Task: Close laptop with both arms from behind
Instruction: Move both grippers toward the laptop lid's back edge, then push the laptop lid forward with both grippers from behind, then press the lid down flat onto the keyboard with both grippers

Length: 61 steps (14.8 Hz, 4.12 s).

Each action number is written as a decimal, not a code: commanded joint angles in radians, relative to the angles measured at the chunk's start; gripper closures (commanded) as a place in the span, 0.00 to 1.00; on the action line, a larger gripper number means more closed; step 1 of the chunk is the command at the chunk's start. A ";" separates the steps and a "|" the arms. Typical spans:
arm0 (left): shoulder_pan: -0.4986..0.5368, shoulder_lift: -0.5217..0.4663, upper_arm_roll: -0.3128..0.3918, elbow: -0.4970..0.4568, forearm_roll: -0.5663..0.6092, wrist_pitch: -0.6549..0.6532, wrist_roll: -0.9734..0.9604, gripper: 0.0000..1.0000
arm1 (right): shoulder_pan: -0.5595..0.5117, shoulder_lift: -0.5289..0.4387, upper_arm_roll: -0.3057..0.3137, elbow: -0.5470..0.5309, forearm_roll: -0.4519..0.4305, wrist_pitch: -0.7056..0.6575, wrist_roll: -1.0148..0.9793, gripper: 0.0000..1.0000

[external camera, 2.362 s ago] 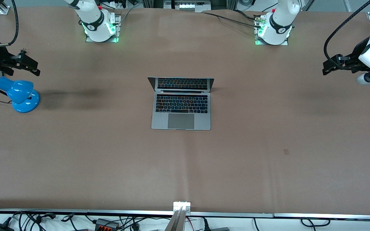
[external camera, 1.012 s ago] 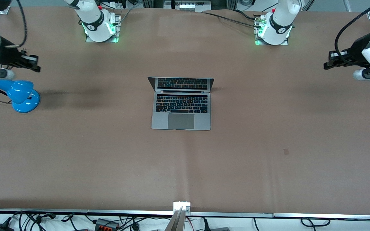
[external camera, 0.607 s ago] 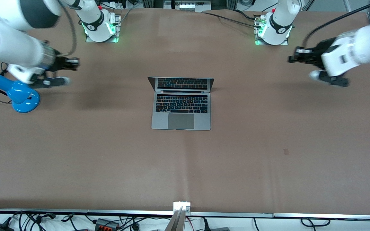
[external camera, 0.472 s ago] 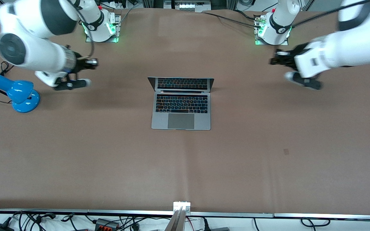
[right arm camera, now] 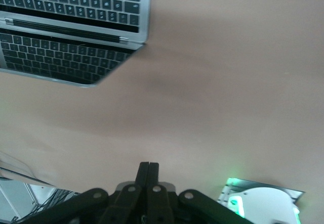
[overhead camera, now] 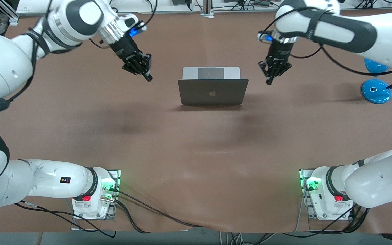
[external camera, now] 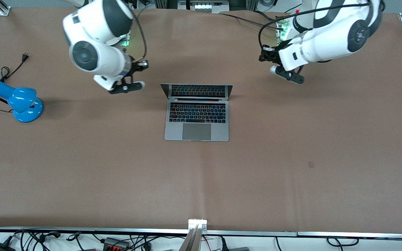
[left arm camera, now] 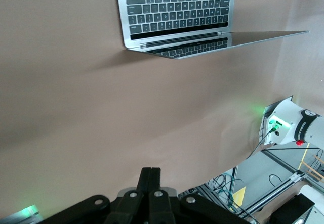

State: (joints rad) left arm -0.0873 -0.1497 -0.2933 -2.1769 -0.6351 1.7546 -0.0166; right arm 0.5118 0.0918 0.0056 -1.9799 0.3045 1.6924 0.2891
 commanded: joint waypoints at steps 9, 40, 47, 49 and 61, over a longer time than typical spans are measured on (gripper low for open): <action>0.009 0.175 -0.234 -0.063 -0.021 0.385 -0.067 1.00 | 0.146 0.126 -0.012 -0.001 0.061 0.231 0.154 1.00; 0.005 0.763 -0.211 0.218 0.110 0.810 -0.098 1.00 | 0.123 0.517 -0.087 0.401 -0.111 0.375 0.231 1.00; -0.005 0.837 -0.211 0.239 0.146 0.878 -0.097 1.00 | 0.134 0.618 -0.088 0.411 -0.113 0.450 0.229 1.00; -0.008 0.852 -0.211 0.238 0.147 0.905 -0.097 1.00 | 0.137 0.641 -0.088 0.411 -0.111 0.472 0.231 1.00; 0.006 0.779 -0.210 0.238 0.152 0.821 -0.137 1.00 | 0.140 0.654 -0.088 0.423 -0.117 0.487 0.228 1.00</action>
State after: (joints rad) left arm -0.0873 0.6748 -0.5075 -1.9468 -0.5095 2.6430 -0.1154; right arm 0.6458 0.7363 -0.0838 -1.5895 0.2093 2.1768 0.5010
